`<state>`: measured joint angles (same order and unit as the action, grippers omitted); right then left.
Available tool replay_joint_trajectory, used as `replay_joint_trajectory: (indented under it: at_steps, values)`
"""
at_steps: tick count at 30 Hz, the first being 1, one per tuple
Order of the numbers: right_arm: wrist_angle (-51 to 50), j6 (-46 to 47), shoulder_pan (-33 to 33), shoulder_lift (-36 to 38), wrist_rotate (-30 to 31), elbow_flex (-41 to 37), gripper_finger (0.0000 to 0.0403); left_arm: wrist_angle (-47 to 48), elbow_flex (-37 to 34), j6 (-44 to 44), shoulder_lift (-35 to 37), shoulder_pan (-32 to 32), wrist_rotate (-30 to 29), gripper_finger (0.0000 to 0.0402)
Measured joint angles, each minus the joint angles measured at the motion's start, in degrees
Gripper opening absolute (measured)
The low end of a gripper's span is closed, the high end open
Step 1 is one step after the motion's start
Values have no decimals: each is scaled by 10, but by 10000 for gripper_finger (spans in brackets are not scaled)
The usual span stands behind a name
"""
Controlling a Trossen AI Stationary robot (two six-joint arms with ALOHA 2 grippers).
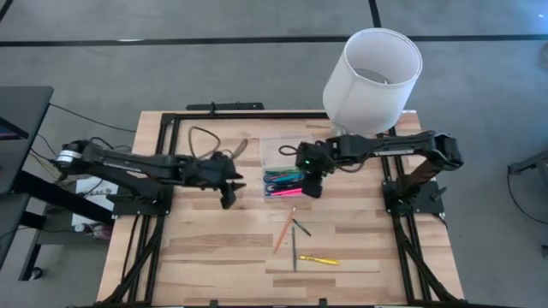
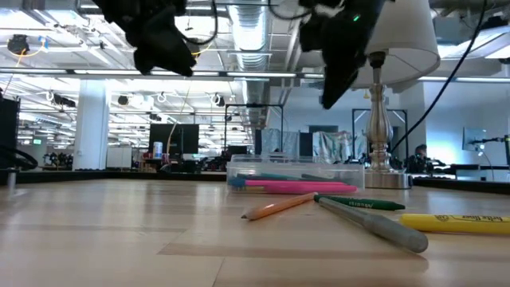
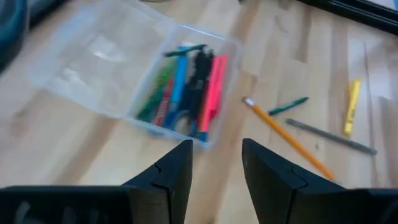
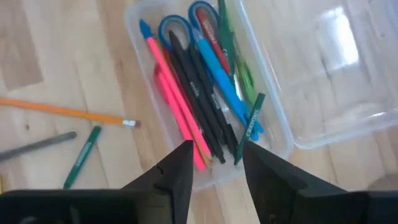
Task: Pick & place school supplies into a supply box
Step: Put the yellow pencil into the transparent supply box
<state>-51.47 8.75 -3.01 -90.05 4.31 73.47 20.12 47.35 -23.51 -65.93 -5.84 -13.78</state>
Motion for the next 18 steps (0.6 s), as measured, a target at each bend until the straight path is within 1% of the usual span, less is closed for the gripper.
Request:
replay_joint_trajectory:
  at_steps: [3,5,10,14,18]
  values:
    - [-5,11,24,34,30,-26,127,-57,0,-17,-51,-23,0,132]
    - [14,29,38,60,47,-54,127,-97,0,-30,-81,-36,0,132]
    - [43,86,64,127,52,-148,127,-210,2,-70,-160,-61,0,132]
    - [68,132,86,174,53,-225,125,-238,26,-94,-222,-75,-6,132]
    - [100,160,116,211,53,-289,125,-240,65,-98,-289,-90,-18,132]
